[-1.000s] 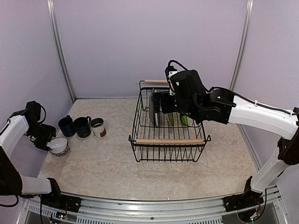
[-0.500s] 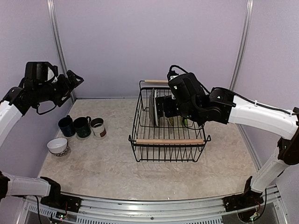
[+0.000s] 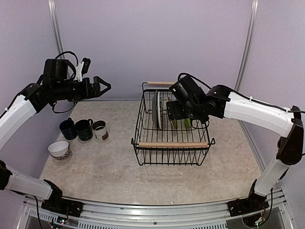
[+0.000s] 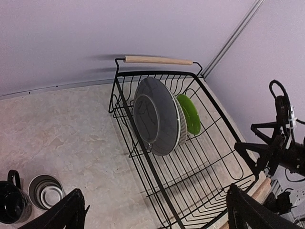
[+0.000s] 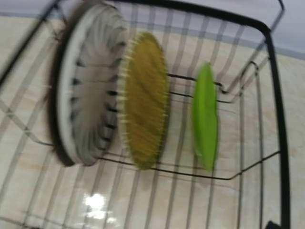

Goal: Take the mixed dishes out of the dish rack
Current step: Grab the plate from the dish rack.

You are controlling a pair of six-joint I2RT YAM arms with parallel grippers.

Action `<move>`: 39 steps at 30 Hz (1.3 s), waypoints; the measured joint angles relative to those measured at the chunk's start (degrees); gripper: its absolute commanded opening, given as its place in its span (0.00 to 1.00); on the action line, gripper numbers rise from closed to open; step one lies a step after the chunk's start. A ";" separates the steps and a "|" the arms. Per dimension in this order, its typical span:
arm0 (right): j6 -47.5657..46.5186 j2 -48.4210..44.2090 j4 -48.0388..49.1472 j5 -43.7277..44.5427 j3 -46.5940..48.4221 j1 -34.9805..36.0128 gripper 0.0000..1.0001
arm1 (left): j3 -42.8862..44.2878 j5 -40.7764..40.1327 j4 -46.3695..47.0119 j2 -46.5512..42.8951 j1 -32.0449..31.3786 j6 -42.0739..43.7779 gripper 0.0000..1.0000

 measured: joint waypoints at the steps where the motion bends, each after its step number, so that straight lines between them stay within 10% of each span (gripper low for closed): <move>1: 0.00 0.74 -0.52 -0.28 0.39 -0.90 1.00 | -0.92 -0.17 0.17 0.00 -0.35 0.81 0.97; 15: -5.35 12.15 0.59 -10.34 10.82 -13.55 0.71 | -4.26 -1.42 0.02 -0.17 -0.72 3.78 0.95; 39: -11.13 24.72 0.85 -20.17 27.34 -15.96 0.61 | -4.35 0.48 0.00 -1.75 -0.74 3.13 0.95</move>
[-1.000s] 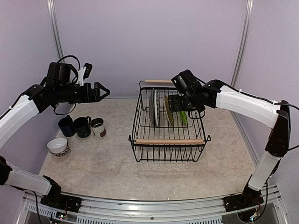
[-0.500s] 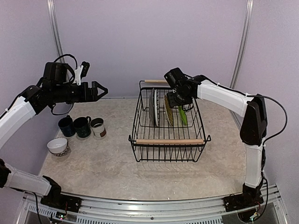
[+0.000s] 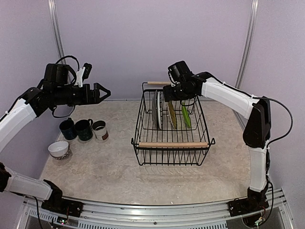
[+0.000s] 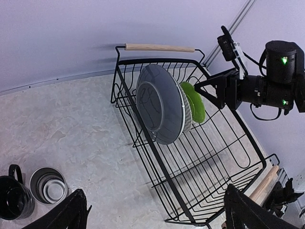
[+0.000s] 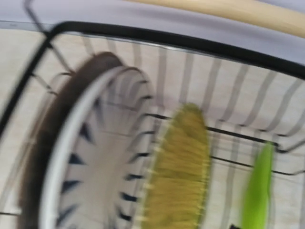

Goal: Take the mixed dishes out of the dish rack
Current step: Grab the plate from the dish rack.

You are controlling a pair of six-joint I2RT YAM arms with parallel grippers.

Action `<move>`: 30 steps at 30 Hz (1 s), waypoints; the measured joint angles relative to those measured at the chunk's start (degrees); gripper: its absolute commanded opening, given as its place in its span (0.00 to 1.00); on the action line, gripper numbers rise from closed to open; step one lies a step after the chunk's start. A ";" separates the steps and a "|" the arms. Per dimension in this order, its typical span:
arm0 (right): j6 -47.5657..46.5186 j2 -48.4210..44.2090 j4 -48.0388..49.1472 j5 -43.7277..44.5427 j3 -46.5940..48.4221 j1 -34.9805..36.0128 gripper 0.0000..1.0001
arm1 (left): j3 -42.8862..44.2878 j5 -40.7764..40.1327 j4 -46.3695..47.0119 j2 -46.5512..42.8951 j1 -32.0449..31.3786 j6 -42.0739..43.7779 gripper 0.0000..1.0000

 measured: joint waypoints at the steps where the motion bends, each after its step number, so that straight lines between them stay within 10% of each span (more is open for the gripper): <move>1: 0.20 0.00 0.72 -1.33 0.13 -0.02 0.56 | 0.00 0.09 0.00 0.00 0.00 -0.02 0.95; 30: 7.32 6.51 8.44 -14.97 5.03 -0.24 0.26 | 0.00 1.36 0.00 0.02 0.00 -0.28 0.95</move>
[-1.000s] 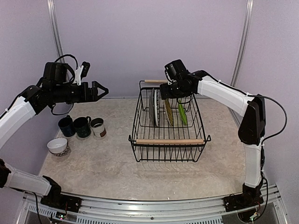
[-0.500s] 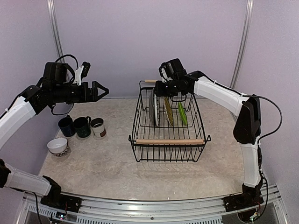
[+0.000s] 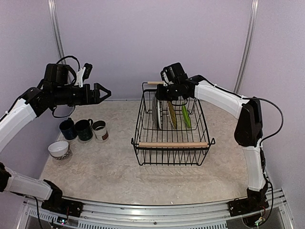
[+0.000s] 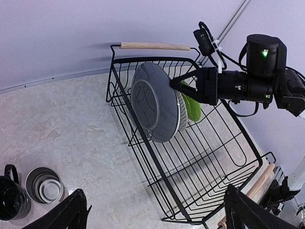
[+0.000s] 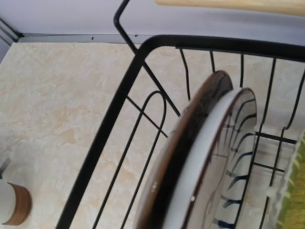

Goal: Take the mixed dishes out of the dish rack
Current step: Grab the plate from the dish rack.

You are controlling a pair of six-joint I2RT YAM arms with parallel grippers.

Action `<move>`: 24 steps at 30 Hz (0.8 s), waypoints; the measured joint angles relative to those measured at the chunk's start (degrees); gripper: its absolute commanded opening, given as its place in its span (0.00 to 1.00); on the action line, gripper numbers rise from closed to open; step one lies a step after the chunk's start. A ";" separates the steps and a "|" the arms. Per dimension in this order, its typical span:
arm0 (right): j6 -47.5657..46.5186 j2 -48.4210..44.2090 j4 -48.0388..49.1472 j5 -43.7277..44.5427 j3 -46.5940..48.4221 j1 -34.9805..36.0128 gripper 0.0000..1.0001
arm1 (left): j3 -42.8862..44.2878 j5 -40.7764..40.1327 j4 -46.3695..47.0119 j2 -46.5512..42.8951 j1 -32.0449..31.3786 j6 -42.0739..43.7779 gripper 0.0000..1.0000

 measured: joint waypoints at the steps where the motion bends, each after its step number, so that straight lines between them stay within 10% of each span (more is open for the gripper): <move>1: 0.31 0.13 0.22 0.02 0.00 0.00 0.26 | 0.00 0.00 0.00 0.00 0.00 0.00 0.95; 10: 1.86 0.15 0.50 0.26 0.00 -0.28 0.42 | 0.00 0.28 0.00 0.00 0.00 -0.13 0.95; 24: 1.22 0.13 -0.42 2.05 1.29 0.83 0.30 | 0.02 0.68 -0.02 0.48 0.00 -0.26 0.95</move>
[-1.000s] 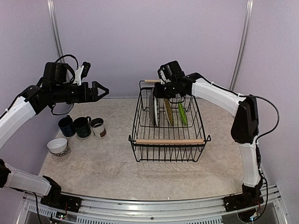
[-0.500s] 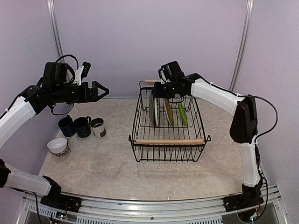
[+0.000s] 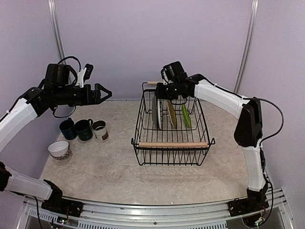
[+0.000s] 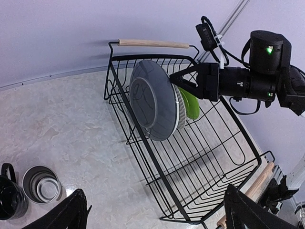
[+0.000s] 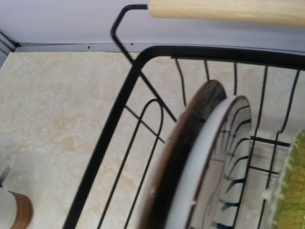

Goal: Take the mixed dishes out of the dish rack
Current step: Grab the plate from the dish rack.

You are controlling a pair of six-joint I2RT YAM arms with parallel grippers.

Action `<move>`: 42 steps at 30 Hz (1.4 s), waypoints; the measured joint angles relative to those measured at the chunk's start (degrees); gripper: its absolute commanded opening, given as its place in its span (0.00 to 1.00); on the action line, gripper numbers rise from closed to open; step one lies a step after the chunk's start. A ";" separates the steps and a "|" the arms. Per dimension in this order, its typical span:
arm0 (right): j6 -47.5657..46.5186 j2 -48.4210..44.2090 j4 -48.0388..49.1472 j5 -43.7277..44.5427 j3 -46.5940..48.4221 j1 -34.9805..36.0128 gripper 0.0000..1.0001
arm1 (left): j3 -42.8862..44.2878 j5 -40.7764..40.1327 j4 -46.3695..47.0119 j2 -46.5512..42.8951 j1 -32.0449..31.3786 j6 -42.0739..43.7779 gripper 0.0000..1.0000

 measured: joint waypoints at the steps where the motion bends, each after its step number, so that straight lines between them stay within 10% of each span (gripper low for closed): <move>1: 0.00 0.00 -0.02 -0.07 0.07 0.15 0.30 | 0.00 0.02 0.00 0.07 0.00 -0.07 0.95; 42: 7.82 7.48 -4.87 10.78 7.13 4.59 0.19 | 0.00 0.81 -0.37 0.31 -0.02 -0.94 0.95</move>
